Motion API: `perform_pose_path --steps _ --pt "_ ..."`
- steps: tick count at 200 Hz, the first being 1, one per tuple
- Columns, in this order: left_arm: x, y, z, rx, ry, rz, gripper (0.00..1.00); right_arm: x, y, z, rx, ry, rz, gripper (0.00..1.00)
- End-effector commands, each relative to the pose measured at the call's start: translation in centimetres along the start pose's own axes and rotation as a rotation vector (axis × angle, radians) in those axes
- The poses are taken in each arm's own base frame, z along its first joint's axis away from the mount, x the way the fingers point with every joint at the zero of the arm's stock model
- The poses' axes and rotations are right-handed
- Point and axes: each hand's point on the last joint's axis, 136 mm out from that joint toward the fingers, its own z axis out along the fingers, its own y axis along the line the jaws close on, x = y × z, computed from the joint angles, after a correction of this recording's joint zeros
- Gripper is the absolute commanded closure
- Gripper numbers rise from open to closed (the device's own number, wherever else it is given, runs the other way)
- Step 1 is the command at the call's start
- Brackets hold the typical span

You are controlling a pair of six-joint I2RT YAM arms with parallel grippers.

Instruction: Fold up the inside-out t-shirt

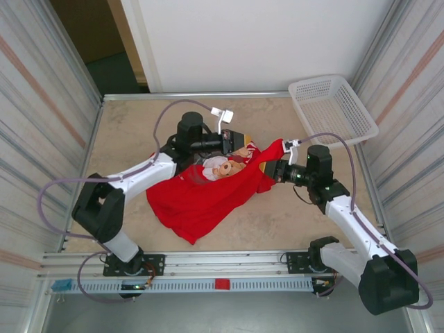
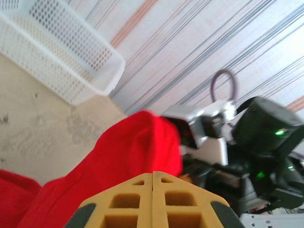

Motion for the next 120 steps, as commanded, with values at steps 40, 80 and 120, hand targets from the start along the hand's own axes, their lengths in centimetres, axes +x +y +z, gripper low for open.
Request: perform_pose_path --steps 40,80,120 --pt "5.2 1.9 -1.2 -0.171 0.105 0.084 0.57 -0.9 0.0 -0.2 0.023 -0.026 -0.042 1.0" --pt "11.7 3.5 0.0 -0.233 0.233 0.096 0.56 -0.5 -0.8 -0.1 0.052 -0.023 -0.026 1.0" --pt "16.1 4.7 2.2 -0.271 0.378 0.154 1.0 0.5 -6.1 -3.5 0.426 -0.053 0.088 0.28"
